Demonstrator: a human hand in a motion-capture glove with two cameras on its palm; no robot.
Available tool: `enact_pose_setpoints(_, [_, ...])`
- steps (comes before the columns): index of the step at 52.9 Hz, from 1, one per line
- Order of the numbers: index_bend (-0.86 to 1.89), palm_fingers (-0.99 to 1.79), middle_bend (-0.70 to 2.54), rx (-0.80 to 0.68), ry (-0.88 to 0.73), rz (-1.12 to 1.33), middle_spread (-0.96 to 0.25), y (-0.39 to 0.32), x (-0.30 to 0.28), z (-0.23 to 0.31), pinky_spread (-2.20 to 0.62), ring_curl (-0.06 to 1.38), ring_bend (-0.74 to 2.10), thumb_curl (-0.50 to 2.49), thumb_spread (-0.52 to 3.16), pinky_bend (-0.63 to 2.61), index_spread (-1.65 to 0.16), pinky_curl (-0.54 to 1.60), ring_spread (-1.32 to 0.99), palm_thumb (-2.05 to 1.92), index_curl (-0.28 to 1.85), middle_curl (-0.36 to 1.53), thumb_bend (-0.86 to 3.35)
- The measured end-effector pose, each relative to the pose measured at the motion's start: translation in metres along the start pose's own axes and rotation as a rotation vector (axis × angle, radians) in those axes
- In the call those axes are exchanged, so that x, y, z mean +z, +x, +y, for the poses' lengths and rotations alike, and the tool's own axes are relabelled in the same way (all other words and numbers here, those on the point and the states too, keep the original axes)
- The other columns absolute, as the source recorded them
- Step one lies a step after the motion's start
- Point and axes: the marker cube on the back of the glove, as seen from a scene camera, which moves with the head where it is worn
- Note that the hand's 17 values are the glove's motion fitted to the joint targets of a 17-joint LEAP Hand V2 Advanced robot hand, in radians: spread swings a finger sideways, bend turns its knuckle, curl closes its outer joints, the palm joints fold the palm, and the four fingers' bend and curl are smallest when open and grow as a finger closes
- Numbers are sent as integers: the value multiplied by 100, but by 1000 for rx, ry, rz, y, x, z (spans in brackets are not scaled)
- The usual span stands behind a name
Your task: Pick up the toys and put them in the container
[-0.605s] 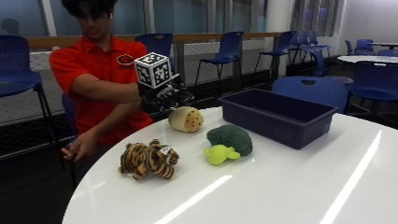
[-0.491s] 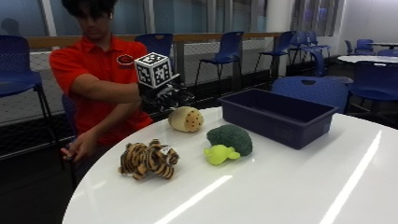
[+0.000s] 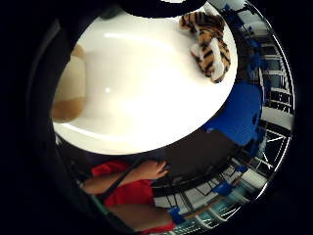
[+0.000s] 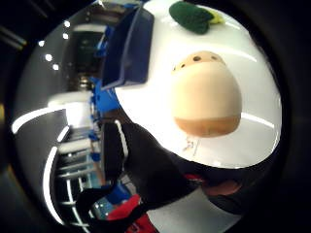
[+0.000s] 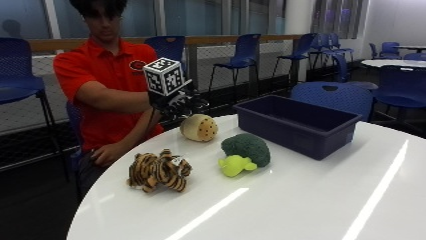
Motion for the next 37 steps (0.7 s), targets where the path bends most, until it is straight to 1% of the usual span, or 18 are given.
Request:
enact_pose_setpoints(10, [16,-27,10,-25,-3,-16,-6,-14,19,-9,4,8,14,7,99,58,-30,28,-2,-17,25,14,-11])
enact_pose_setpoints(13, [9,-30,12,-35,-1,-17,-7,-17,23,-10,4,9,16,7,98,59,-29,29,-2,-17,23,15,-11])
enact_pose_setpoints(25, [7,-31,11,-45,-45,20,-6,-24,41,-17,6,12,15,10,97,70,-29,33,-2,-13,18,17,-9])
enact_pose_setpoints(37, [8,-31,10,-66,-52,64,-6,-40,52,-27,8,13,15,13,97,84,-29,38,-1,-11,16,17,-8])
